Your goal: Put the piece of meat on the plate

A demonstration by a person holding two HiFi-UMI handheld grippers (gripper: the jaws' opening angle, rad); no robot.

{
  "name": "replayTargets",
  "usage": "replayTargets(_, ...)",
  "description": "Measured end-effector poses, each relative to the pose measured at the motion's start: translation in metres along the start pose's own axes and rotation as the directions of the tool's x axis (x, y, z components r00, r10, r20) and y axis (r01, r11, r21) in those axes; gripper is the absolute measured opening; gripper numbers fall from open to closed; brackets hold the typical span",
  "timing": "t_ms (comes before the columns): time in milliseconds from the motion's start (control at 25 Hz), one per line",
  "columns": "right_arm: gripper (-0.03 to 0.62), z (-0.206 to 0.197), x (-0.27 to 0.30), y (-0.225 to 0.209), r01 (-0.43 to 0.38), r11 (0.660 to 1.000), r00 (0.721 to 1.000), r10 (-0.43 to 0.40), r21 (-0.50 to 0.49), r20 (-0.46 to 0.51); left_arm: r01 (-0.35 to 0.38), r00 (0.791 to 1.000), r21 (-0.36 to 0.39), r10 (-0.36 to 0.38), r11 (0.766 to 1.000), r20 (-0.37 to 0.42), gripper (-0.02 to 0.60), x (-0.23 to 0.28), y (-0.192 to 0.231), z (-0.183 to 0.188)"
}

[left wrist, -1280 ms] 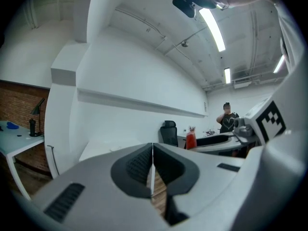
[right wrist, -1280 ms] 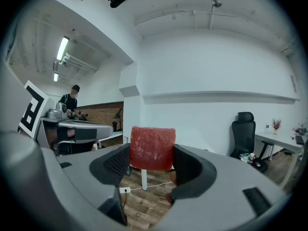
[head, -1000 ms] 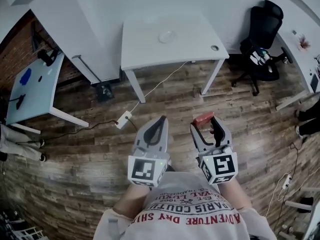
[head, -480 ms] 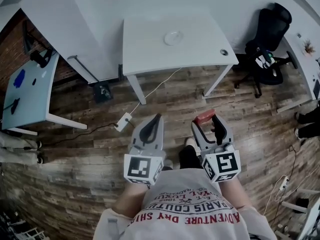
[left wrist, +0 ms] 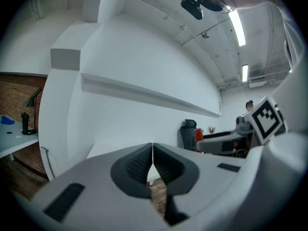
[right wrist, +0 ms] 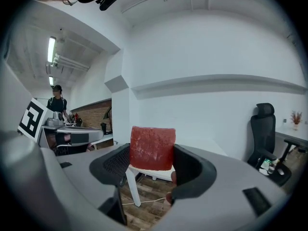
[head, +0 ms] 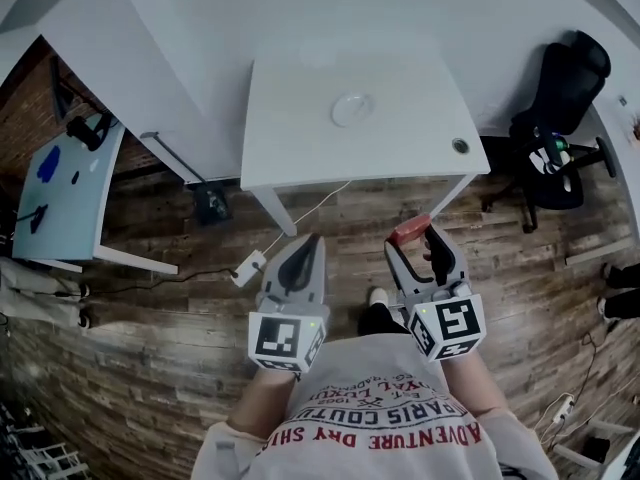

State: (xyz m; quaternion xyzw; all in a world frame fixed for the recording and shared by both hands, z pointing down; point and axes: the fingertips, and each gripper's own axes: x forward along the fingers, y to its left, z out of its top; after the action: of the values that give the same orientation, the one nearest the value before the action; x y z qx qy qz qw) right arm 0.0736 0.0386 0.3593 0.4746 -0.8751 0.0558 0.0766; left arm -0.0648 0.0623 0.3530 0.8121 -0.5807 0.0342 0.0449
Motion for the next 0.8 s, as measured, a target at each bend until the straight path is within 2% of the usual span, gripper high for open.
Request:
replayTargets(240, 0.287, 0.028, 0.052, -0.089, -0.047, 0.998, 0.999, 0.047, -0.029, 0.000, -0.065, 0.998, 0.004, 0.065, 0.998, 0.014, 0.009, 0.091, -0.006, 0.025)
replayTargets(440, 0.287, 0.030, 0.084, -0.143, -0.084, 0.996, 0.996, 0.084, -0.025, -0.025, -0.097, 0.995, -0.004, 0.097, 0.995, -0.002, 0.008, 0.148, -0.016, 0.028)
replayTargets(560, 0.287, 0.026, 0.104, -0.162, -0.094, 0.996, 0.995, 0.094, -0.005, -0.039, -0.101, 0.995, -0.002, 0.100, 0.995, -0.016, 0.009, 0.174, -0.017, 0.026)
replayTargets(800, 0.287, 0.018, 0.144, -0.172, -0.128, 0.992, 0.989, 0.128, 0.006, -0.074, -0.117, 0.992, -0.017, 0.116, 0.993, -0.048, 0.008, 0.209, 0.001, 0.016)
